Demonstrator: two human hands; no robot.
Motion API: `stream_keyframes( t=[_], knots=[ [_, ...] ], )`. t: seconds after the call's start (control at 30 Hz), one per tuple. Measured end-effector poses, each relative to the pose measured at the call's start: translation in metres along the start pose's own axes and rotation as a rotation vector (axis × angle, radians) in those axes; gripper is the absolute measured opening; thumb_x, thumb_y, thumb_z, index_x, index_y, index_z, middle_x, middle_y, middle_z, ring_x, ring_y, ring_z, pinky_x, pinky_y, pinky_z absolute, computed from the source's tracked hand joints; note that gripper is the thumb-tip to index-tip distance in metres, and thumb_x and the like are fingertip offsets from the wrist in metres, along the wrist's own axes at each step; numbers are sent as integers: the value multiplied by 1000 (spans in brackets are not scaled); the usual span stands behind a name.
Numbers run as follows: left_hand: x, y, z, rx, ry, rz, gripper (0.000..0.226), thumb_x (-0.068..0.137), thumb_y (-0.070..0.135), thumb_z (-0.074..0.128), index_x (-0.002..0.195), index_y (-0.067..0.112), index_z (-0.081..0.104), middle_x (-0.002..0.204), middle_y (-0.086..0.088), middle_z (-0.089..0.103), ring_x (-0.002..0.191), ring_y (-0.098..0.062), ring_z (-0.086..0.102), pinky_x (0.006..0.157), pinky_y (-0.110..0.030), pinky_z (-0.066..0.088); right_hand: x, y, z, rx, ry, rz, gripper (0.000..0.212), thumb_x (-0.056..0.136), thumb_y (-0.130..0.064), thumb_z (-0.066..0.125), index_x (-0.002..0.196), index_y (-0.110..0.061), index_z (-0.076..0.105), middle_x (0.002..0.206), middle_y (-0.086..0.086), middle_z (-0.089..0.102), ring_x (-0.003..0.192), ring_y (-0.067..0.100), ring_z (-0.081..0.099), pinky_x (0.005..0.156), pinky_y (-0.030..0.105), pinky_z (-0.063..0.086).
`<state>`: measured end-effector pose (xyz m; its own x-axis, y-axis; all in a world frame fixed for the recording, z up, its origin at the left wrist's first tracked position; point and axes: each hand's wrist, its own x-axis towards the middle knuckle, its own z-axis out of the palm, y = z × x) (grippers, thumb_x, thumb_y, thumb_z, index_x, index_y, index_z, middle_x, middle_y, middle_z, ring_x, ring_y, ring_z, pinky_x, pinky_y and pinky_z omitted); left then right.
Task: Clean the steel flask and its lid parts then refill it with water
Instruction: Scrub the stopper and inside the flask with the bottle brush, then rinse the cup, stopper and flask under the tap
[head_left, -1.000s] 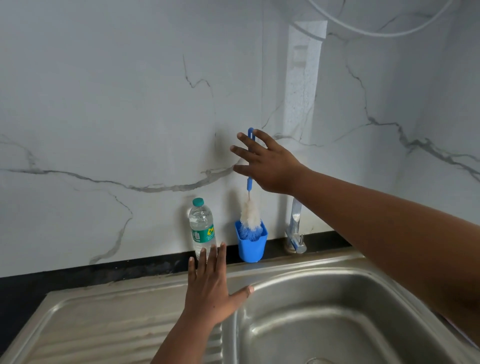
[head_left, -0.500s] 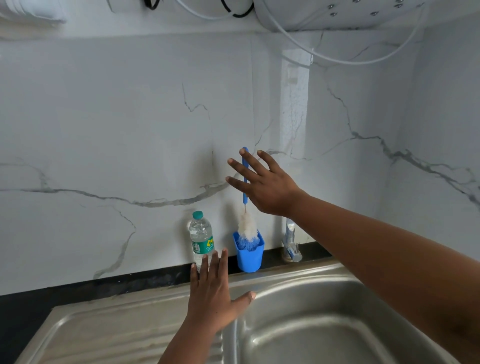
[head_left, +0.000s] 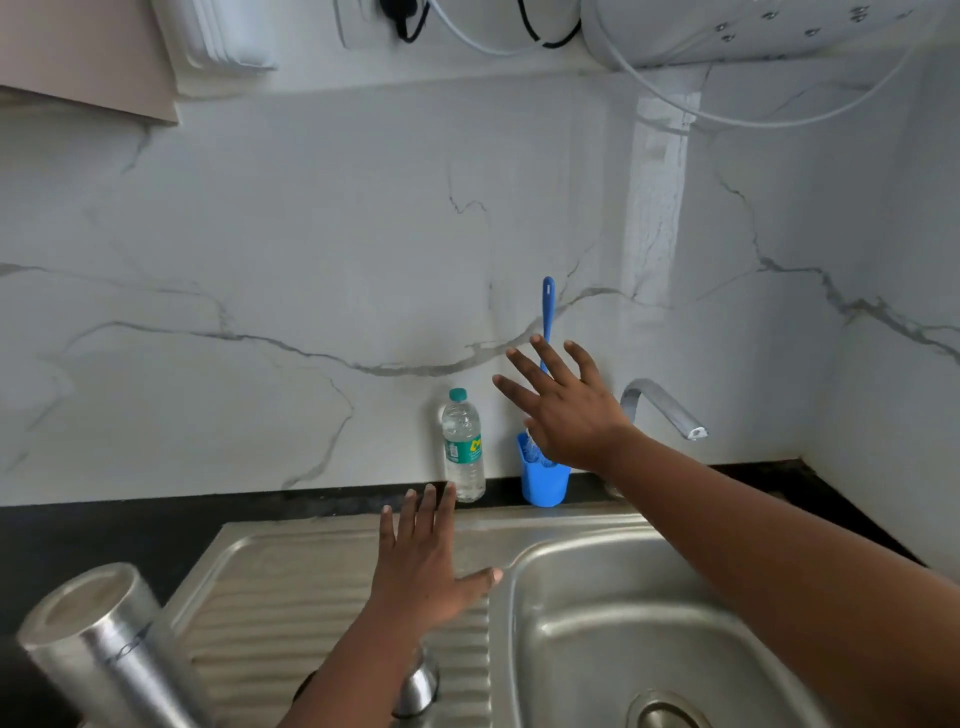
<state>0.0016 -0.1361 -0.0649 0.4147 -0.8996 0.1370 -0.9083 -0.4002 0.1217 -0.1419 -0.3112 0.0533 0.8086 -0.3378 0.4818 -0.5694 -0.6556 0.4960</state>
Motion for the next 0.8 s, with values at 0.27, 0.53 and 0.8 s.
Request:
stream_keyframes(
  t=[0.27, 0.53, 0.8],
  knots=[
    [-51, -16, 1, 57, -176, -78, 115, 77, 82, 47, 156, 25, -14, 166, -5, -5, 152, -26, -8, 120, -50, -10, -45, -31, -11, 132, -69, -41, 66, 95, -37, 47, 153, -30, 17, 162, 6, 10, 149, 32, 1, 116, 51, -2],
    [-75, -22, 8, 136, -293, -79, 121, 68, 78, 60, 157, 24, -2, 163, -3, 13, 150, -27, 10, 120, -52, -5, -101, -49, 3, 215, -236, -20, 70, 74, -40, 72, 139, -28, 50, 145, 8, 49, 138, 34, 39, 107, 52, 32],
    [-78, -25, 22, 219, -323, -78, 86, 76, 64, 63, 147, 29, 29, 142, 4, 48, 131, -20, 43, 106, -41, 18, -141, -55, 20, 222, -343, 5, 65, 91, -35, 54, 150, -29, 29, 159, 8, 24, 148, 31, 10, 116, 52, 9]
  ],
)
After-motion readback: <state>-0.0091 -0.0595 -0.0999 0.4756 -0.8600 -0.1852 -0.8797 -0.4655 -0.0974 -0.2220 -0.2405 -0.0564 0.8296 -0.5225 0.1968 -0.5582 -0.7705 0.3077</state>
